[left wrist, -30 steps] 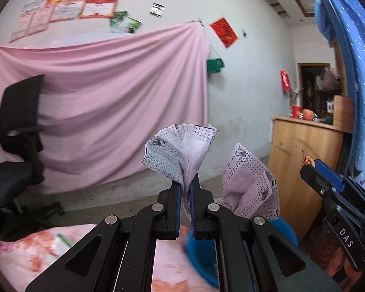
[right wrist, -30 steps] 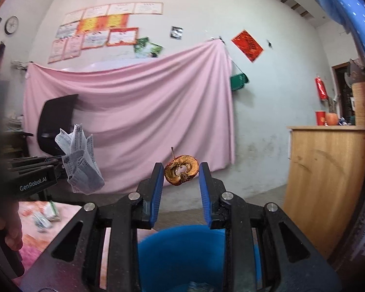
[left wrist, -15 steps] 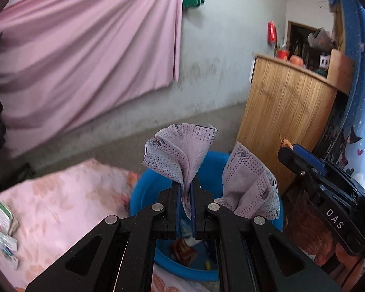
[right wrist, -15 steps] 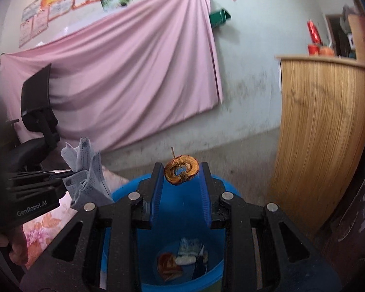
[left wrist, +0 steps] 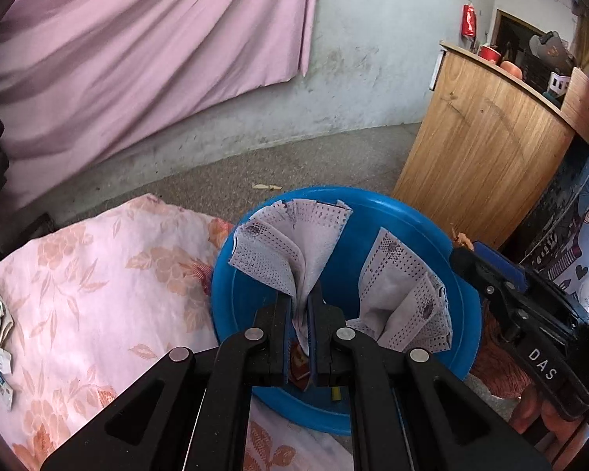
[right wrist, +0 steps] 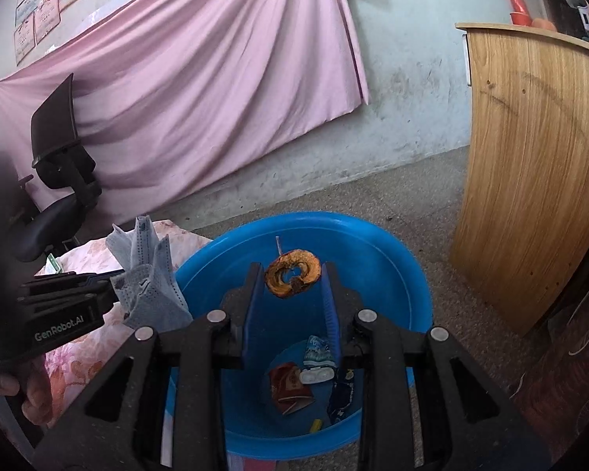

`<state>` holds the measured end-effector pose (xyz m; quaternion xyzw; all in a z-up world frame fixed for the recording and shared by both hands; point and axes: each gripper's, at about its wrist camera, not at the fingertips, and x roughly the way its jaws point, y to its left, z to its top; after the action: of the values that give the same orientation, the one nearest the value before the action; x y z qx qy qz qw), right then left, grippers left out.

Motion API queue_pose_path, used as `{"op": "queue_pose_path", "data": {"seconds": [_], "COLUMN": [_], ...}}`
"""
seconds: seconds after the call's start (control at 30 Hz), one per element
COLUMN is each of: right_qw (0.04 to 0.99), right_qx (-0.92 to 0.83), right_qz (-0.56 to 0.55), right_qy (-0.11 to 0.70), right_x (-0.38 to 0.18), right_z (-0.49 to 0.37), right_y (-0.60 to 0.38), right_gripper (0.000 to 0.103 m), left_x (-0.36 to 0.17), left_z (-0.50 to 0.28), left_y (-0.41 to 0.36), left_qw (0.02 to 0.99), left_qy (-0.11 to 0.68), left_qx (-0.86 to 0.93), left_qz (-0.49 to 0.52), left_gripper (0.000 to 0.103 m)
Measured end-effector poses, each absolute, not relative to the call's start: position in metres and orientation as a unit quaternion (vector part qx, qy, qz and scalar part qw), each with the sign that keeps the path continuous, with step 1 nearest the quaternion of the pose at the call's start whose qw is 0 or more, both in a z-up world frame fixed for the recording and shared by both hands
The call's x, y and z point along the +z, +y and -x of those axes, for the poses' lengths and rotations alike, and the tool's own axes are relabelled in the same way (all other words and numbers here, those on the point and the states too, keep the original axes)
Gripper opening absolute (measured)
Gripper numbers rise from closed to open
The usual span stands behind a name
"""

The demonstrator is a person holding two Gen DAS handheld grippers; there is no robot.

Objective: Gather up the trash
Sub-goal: 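Lift the grey mask and fruit slice and carry both over the basin, then open both grippers over the basin to drop the mask and slice, then move both tools back over the remaining packets and tubes on the bed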

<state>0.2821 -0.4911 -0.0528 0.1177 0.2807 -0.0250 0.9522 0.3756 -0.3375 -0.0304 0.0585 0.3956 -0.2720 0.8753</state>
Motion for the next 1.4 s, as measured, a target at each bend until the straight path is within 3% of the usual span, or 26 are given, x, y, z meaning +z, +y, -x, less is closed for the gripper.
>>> {"op": "queue_pose_path", "data": {"seconds": [0.07, 0.17, 0.37, 0.47, 0.63, 0.8, 0.93, 1.4], "right_qw": [0.952, 0.951, 0.948, 0.949, 0.951, 0.957, 0.962, 0.982], "right_qx": [-0.024, -0.025, -0.027, -0.028, -0.028, -0.022, -0.012, 0.026], "right_qz": [-0.117, -0.117, -0.119, -0.12, -0.124, -0.133, -0.138, -0.128], "right_qy": [0.283, 0.286, 0.293, 0.291, 0.282, 0.258, 0.236, 0.135], "right_x": [-0.052, -0.053, -0.052, -0.05, -0.043, -0.032, -0.021, 0.023], "right_z": [-0.283, -0.283, -0.286, -0.286, -0.285, -0.281, -0.279, -0.271], "right_y": [-0.49, -0.49, -0.489, -0.487, -0.485, -0.478, -0.471, -0.419], "right_gripper": [0.053, 0.053, 0.057, 0.067, 0.087, 0.103, 0.103, 0.103], "left_x": [-0.031, -0.032, -0.028, -0.025, -0.017, -0.002, 0.011, 0.054], "left_z": [-0.376, -0.379, -0.382, -0.378, -0.37, -0.362, -0.354, -0.324], "left_y": [-0.33, -0.324, -0.307, -0.298, -0.284, -0.263, -0.244, -0.181], "left_qw": [0.875, 0.877, 0.884, 0.891, 0.901, 0.914, 0.927, 0.965], "left_qy": [0.402, 0.408, 0.407, 0.398, 0.378, 0.345, 0.315, 0.205], "left_qx": [-0.263, -0.248, -0.227, -0.218, -0.211, -0.211, -0.2, -0.155], "left_qz": [-0.058, -0.046, -0.028, -0.026, -0.012, 0.014, 0.031, 0.052], "left_gripper": [0.012, 0.039, 0.043, 0.052, 0.057, 0.085, 0.096, 0.101]}}
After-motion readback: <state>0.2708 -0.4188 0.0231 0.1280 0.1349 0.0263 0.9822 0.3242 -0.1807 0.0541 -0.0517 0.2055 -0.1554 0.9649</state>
